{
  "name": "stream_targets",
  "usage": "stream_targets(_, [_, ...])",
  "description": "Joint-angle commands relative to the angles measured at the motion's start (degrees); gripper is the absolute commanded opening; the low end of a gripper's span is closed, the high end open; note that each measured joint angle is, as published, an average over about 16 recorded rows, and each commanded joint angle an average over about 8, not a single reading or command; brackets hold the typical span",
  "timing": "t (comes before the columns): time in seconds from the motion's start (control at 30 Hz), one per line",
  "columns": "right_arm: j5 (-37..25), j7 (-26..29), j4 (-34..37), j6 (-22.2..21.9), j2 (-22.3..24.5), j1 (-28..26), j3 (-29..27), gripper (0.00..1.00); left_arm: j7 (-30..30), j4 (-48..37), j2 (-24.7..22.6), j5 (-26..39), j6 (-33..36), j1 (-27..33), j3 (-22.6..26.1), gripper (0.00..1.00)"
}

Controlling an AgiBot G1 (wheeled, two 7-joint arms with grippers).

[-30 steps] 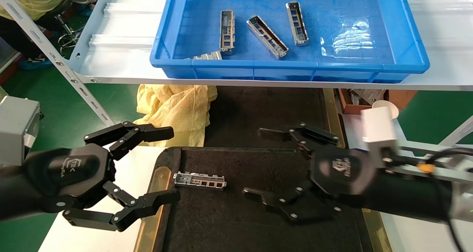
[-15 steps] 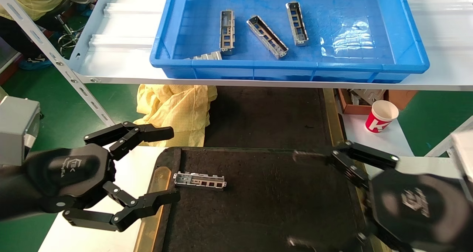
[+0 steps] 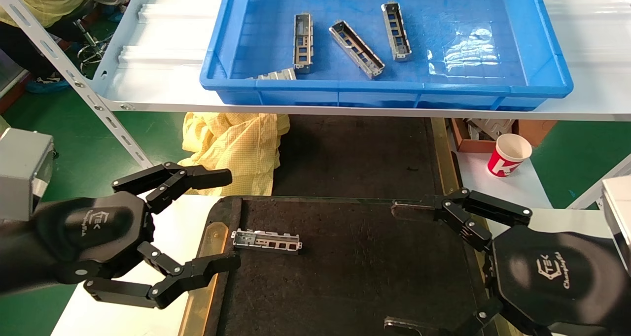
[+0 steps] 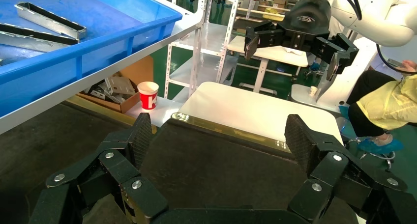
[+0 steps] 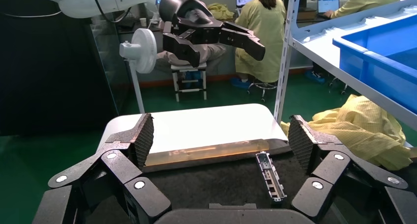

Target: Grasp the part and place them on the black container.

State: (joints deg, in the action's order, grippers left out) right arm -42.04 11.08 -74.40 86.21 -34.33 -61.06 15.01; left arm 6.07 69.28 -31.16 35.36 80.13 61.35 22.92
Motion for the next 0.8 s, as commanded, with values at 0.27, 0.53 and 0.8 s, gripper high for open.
stream_targets(0.27, [0.02,-0.21,0.48,-0.31,-0.41,-0.29,0.59,1.00,0.00,0.00,0.00,0.00,0.00,0.00,0.00,1.00])
stream_targets(0.53, [0.07,-0.29,0.70,-0.43,-0.57,-0.40,0.82,1.00,0.00,0.00,0.00,0.00,0.00,0.00,0.00,1.00])
stream_targets(0.8, [0.11,-0.32,0.78,-0.49,-0.64,-0.45,0.94,1.00,0.00,0.00,0.00,0.00,0.00,0.00,0.00,1.00])
